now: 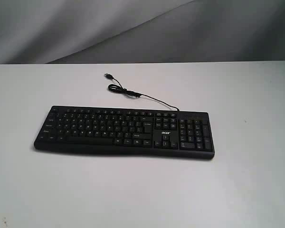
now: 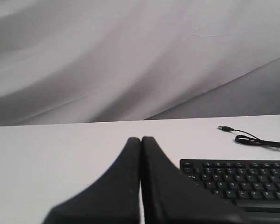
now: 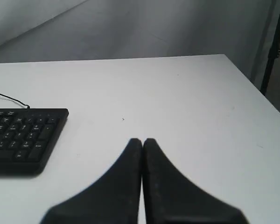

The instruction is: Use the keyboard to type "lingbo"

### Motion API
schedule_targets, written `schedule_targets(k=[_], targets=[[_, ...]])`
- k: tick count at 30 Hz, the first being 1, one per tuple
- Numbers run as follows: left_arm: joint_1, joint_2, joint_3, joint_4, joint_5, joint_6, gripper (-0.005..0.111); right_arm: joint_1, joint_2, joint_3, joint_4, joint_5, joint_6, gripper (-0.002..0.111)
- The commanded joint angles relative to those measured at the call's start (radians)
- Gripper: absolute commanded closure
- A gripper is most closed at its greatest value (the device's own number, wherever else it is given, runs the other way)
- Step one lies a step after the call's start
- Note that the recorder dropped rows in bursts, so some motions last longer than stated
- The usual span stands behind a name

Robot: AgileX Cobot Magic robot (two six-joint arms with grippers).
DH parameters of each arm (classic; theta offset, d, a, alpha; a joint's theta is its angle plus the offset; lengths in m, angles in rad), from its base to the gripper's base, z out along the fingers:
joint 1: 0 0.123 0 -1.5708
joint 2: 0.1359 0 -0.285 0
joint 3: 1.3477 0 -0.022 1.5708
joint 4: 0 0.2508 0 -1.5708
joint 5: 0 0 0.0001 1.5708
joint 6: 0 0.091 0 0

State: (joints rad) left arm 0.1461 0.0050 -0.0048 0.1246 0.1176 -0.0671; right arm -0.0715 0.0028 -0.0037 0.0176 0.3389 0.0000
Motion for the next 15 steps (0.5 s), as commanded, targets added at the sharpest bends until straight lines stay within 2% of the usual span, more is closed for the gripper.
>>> schedule_targets(k=[1, 5, 10, 15], targets=[[-0.007, -0.005, 0.005, 0.000, -0.009, -0.002, 0.106, -0.008, -0.003, 0.004, -0.011, -0.142, 0.000, 0.108], [-0.007, -0.005, 0.005, 0.000, -0.009, -0.002, 0.106, -0.008, -0.003, 0.004, 0.036, -0.366, 0.000, 0.108], [-0.007, -0.005, 0.005, 0.000, -0.009, -0.002, 0.106, -0.008, -0.003, 0.004, 0.036, -0.519, 0.006, 0.108], [-0.007, -0.005, 0.005, 0.000, -0.009, -0.002, 0.106, -0.008, -0.003, 0.004, 0.140, -0.760, 0.237, 0.108]])
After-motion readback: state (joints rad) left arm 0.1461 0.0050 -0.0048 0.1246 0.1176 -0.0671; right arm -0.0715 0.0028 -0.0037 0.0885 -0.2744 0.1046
